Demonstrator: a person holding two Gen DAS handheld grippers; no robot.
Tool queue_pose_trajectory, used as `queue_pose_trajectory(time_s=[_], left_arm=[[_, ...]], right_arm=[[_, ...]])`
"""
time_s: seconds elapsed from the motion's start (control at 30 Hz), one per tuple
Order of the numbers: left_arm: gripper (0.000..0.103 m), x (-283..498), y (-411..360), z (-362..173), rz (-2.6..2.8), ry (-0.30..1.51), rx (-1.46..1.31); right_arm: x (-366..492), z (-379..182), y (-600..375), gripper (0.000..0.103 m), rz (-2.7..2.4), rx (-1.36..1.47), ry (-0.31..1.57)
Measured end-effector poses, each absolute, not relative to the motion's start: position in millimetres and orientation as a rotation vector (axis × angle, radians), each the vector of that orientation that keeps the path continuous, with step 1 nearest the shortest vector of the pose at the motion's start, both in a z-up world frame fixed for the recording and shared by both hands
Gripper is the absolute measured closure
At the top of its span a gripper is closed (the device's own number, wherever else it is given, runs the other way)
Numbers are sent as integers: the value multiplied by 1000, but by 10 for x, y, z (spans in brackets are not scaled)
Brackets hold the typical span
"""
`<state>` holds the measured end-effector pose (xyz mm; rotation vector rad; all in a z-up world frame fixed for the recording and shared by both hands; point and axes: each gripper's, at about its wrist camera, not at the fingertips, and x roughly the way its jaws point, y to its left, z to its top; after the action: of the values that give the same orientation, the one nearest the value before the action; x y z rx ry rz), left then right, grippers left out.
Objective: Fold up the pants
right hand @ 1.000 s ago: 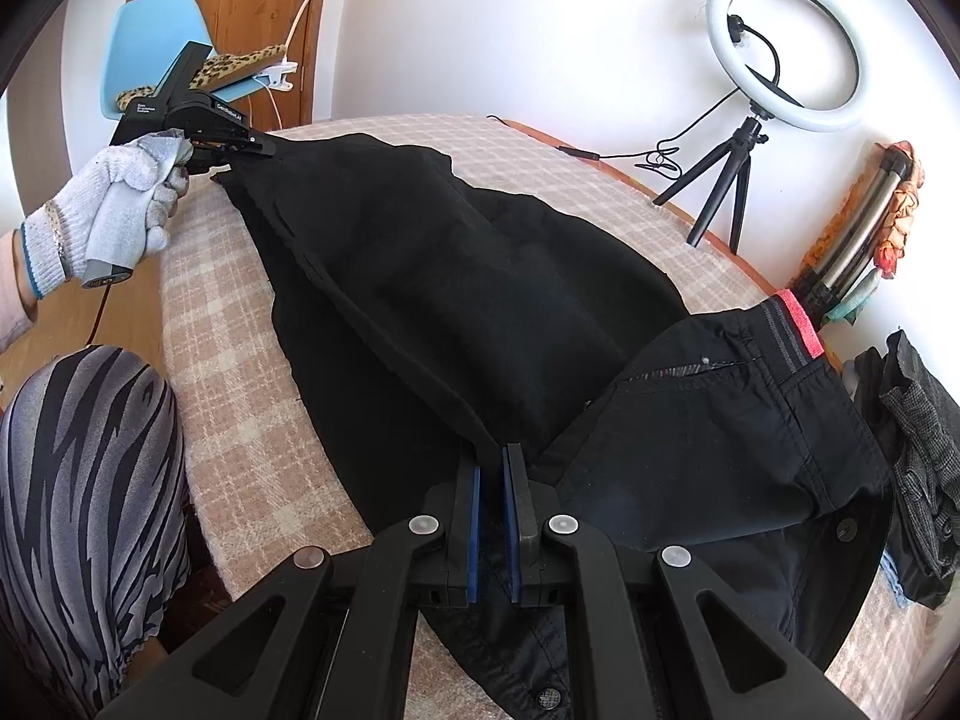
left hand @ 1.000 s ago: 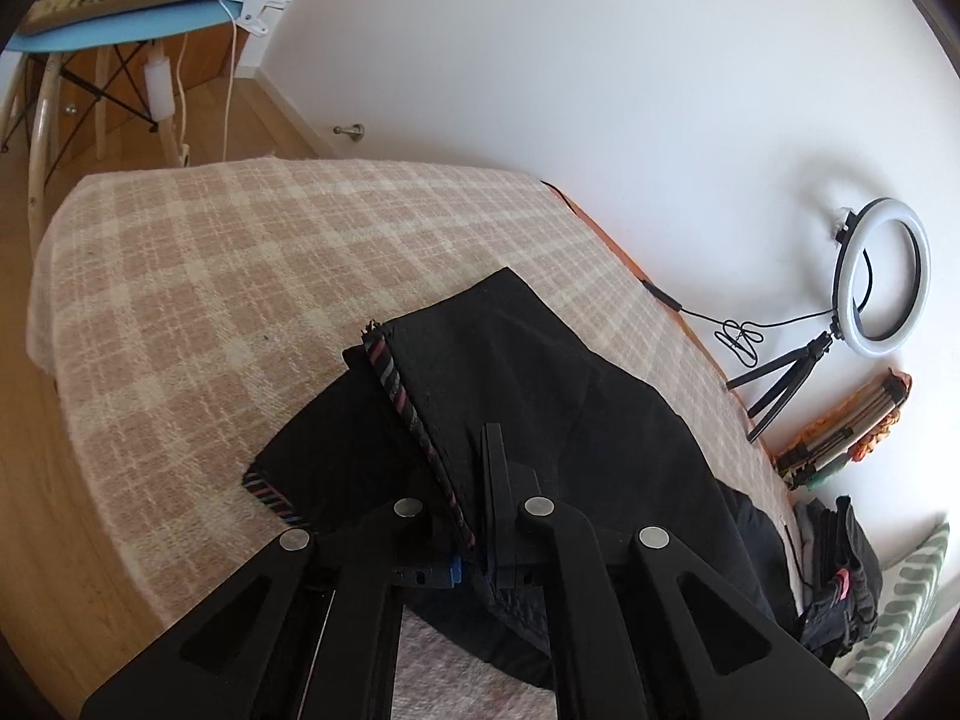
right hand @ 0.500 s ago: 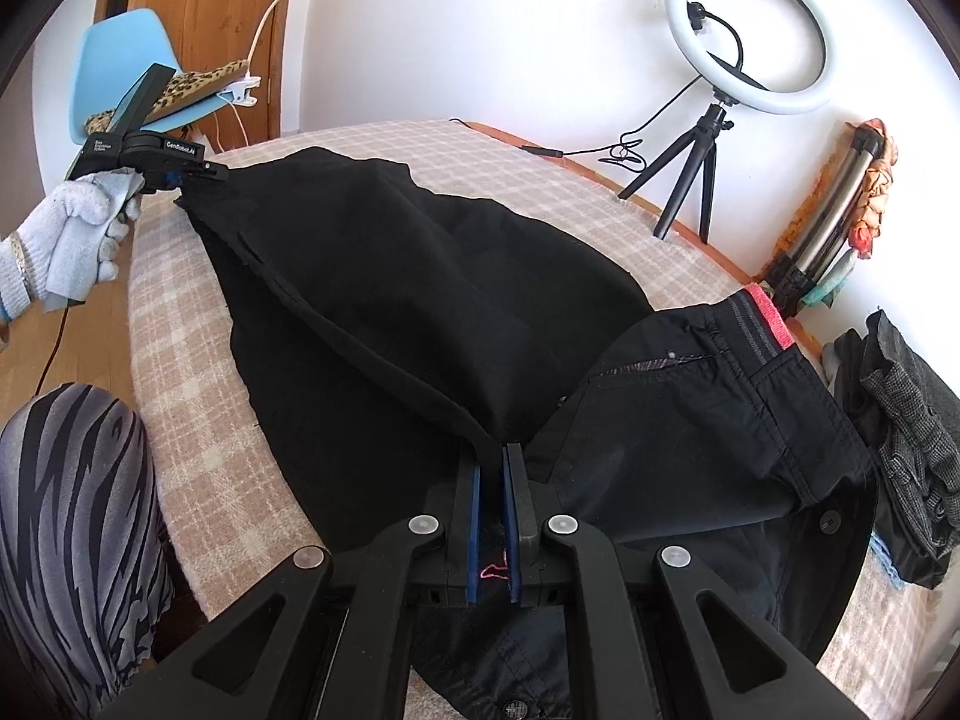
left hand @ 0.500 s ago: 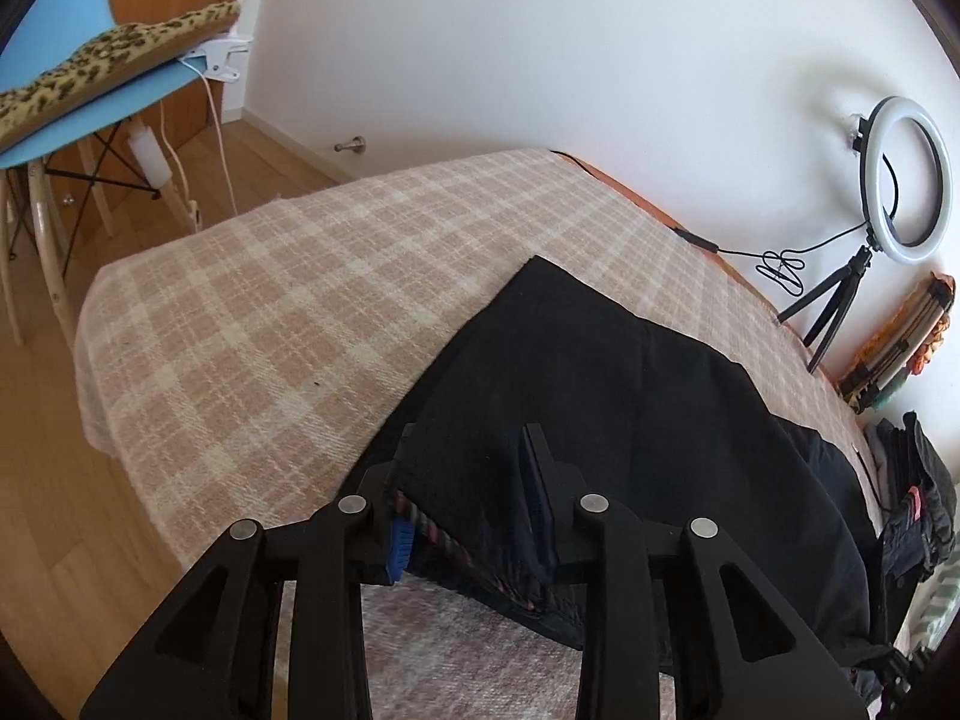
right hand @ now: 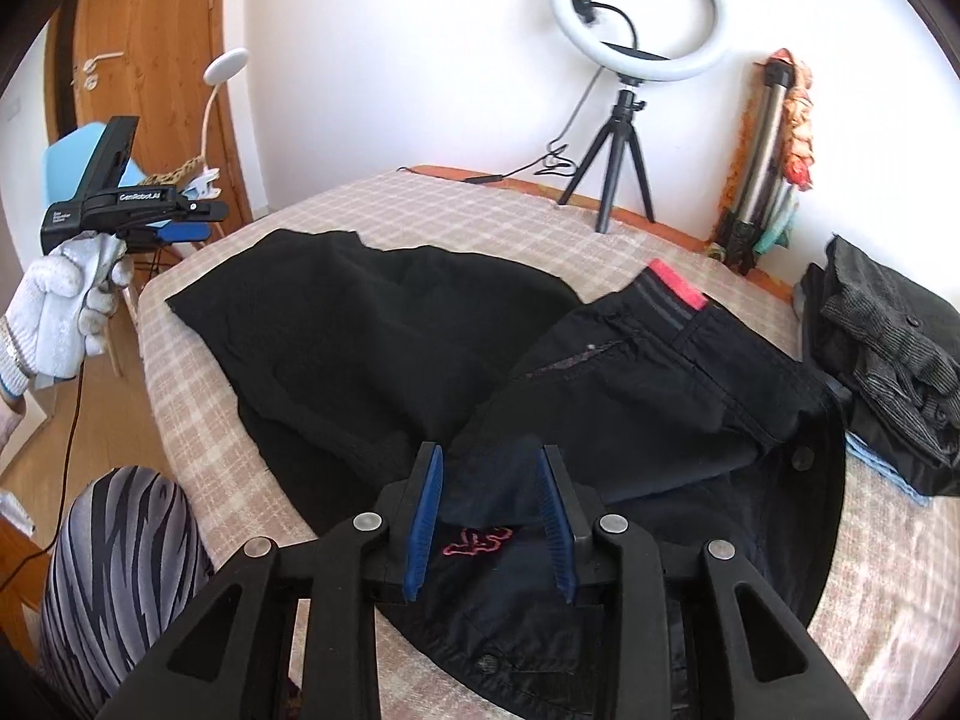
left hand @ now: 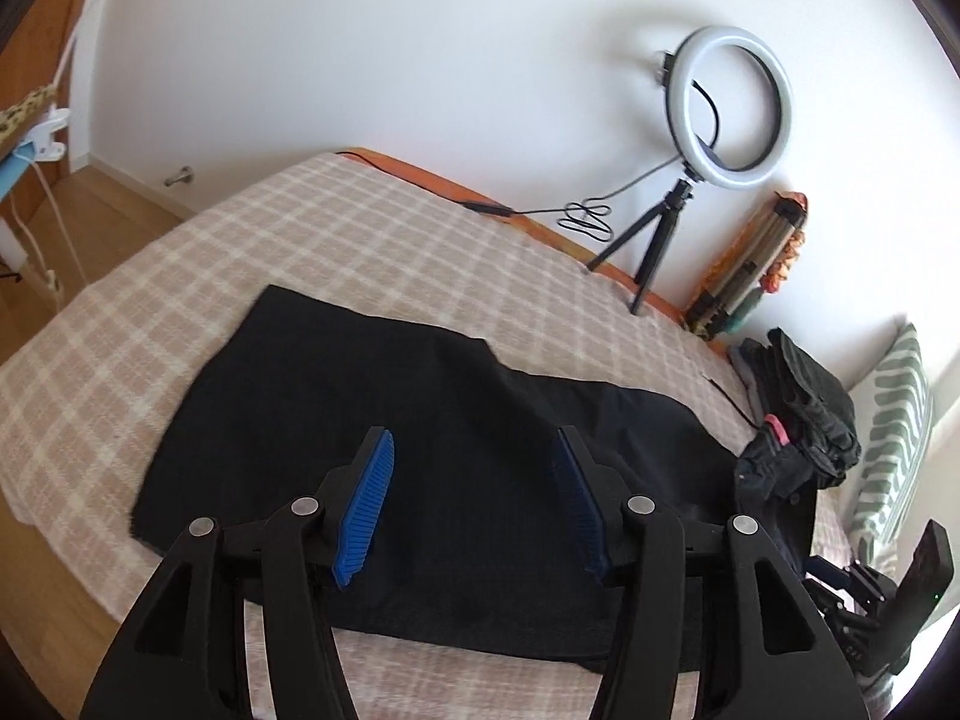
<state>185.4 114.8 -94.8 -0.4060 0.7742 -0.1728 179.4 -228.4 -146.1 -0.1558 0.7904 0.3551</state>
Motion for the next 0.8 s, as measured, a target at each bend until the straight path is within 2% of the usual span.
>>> queue_pose_trajectory(time_s=[0.13, 0.33, 0.37, 0.47, 0.8], left_arm=[[45, 2123, 523, -916, -344, 845, -376], [44, 2333, -330, -934, -499, 944, -272], [44, 2350, -442, -935, -519, 957, -261], [37, 2398, -754, -944, -567, 985, -218], [37, 2678, -1258, -1297, -568, 1102, -160]], right_arm=[[1808, -1414, -2690, 68, 243, -74, 799], [1752, -1454, -3237, 56, 95, 10, 826], [1745, -1469, -3324, 51, 71, 24, 830], [1739, -1525, -3589, 44, -6, 56, 848], [1769, -1873, -4132, 44, -32, 245, 965]])
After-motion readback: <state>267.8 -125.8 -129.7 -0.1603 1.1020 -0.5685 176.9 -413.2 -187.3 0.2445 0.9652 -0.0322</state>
